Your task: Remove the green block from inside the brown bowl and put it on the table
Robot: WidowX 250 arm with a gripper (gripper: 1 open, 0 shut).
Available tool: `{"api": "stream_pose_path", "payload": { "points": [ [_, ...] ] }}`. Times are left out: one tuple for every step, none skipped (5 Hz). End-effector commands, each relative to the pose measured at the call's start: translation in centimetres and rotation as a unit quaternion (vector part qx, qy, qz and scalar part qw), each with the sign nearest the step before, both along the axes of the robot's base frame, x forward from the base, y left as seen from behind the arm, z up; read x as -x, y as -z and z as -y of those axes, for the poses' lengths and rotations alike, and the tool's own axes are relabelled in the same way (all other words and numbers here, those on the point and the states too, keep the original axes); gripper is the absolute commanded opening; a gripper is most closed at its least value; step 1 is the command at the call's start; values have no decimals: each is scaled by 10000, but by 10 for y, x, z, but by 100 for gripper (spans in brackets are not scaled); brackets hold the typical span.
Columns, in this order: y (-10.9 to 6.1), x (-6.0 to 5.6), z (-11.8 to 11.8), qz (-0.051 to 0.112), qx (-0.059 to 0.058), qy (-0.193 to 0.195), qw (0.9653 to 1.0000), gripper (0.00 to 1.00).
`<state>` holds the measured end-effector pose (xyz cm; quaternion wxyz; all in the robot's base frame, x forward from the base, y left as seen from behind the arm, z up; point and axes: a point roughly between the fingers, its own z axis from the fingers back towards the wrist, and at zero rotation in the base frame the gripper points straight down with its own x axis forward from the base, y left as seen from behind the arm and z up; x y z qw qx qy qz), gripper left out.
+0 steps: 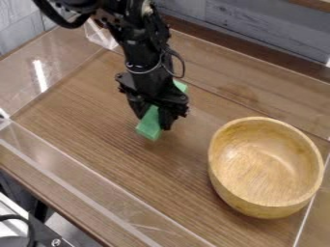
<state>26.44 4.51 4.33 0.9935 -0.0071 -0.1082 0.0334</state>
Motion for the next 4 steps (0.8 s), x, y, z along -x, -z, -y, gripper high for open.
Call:
{"api": "stream_pose_path", "payload": {
  "points": [
    [-8,-7,-6,142,-4,-65,9999,0],
    [-8,-7,-8,123,24,-95,9999,0],
    [-8,-7,-10,89,55,-120,9999,0],
    [-7,-6,-11,47,88,-146,9998,0]
  ]
}}
